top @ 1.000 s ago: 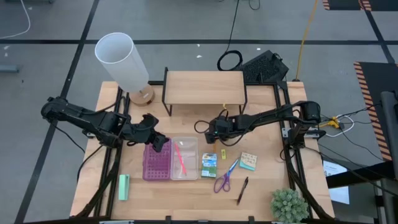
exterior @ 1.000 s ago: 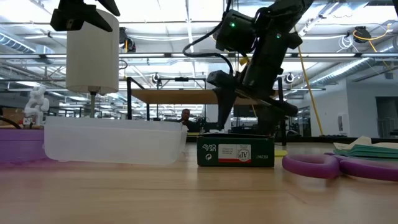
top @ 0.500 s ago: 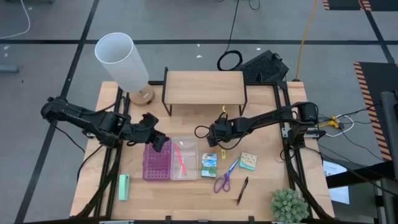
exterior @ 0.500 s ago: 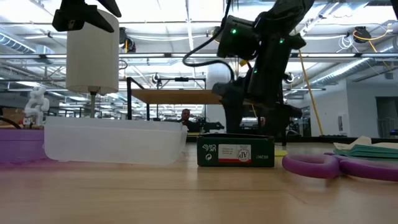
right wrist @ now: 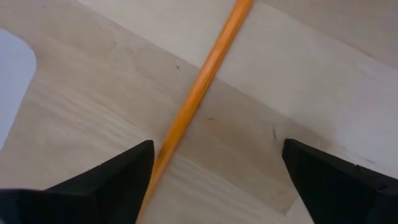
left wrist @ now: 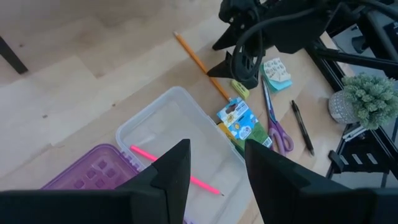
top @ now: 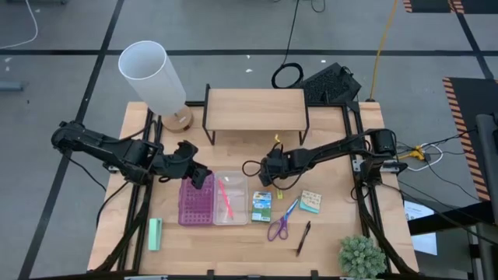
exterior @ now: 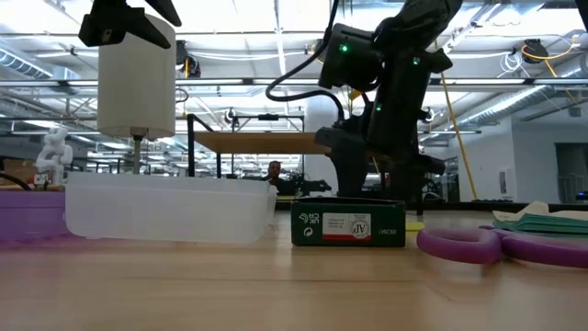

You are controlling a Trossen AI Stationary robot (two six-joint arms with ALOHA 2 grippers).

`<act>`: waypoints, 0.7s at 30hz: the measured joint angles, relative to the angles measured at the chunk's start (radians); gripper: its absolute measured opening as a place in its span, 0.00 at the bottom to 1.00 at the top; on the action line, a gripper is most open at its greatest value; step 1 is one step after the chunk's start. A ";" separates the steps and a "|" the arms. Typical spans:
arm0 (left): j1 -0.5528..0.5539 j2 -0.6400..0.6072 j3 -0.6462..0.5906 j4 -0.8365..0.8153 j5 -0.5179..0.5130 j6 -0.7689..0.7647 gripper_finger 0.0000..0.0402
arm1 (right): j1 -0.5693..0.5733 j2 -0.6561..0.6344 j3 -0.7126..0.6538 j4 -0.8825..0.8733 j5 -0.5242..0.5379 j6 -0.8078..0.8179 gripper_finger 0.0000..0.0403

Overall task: Pack school essentials
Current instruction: Put the orange pencil into the violet supply box

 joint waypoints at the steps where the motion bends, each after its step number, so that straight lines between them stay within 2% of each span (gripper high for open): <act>1: 0.000 0.000 0.000 0.000 -0.002 0.000 0.38 | 0.000 0.000 0.000 -0.002 -0.004 -0.004 0.83; 5: 0.000 0.000 0.000 0.000 -0.010 -0.001 0.38 | -0.001 0.000 -0.002 -0.003 -0.007 -0.018 0.72; 9: 0.000 0.000 0.000 0.000 -0.011 -0.007 0.38 | -0.002 0.001 -0.002 -0.009 -0.001 0.040 0.63; 15: 0.000 0.000 0.000 0.000 -0.011 -0.004 0.38 | -0.002 0.002 -0.002 -0.018 0.016 0.126 0.59; 21: 0.000 0.000 0.000 -0.003 -0.012 0.004 0.38 | -0.002 0.025 -0.002 -0.061 0.010 0.104 0.53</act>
